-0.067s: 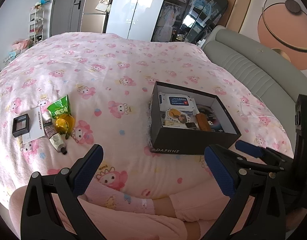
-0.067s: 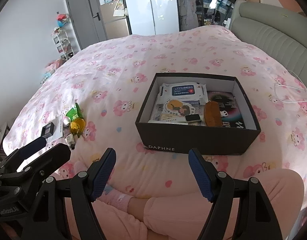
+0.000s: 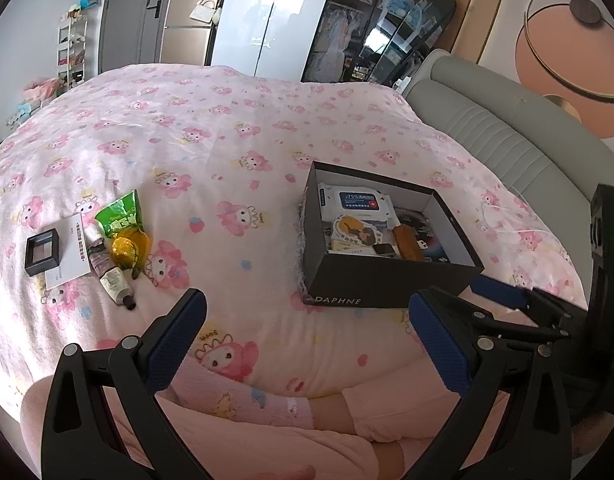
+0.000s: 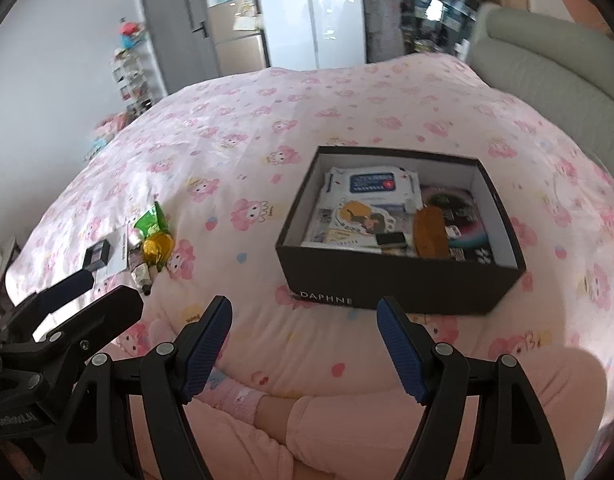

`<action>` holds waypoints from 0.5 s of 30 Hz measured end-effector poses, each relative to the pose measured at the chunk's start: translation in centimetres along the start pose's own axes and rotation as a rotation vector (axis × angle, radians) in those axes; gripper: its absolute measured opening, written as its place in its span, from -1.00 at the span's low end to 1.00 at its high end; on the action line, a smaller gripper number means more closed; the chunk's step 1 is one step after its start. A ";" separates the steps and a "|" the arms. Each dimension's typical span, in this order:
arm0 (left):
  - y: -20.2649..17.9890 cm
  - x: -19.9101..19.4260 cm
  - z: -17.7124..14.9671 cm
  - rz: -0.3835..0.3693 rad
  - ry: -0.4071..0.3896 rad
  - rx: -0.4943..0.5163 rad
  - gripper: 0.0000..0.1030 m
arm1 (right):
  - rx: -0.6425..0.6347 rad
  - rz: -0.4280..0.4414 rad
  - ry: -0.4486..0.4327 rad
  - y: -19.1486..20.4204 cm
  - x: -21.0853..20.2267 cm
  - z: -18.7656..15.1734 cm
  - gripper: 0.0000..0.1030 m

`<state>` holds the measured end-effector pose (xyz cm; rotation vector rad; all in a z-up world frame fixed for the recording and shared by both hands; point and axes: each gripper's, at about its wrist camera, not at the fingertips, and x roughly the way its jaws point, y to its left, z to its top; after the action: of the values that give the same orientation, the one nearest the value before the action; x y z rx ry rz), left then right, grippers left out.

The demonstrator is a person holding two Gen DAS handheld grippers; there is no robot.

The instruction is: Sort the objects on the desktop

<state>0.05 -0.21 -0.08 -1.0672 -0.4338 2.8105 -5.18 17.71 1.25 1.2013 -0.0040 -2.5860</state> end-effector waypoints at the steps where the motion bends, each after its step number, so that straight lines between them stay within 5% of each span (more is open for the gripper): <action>1: 0.1 0.0 0.0 -0.005 -0.003 -0.006 0.98 | 0.006 -0.008 0.003 -0.1 0.0 0.0 0.41; 10: 3.5 3.2 2.7 0.027 0.031 -0.064 0.98 | -0.055 -0.099 0.022 2.5 2.8 2.7 0.41; 15: 6.3 6.1 5.7 0.103 0.082 -0.099 0.98 | -0.052 -0.030 0.042 1.9 5.6 5.0 0.41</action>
<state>-8.23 -6.33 -1.75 -1.2538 -0.5295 2.8474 -11.85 13.89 0.58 1.2454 0.0904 -2.5690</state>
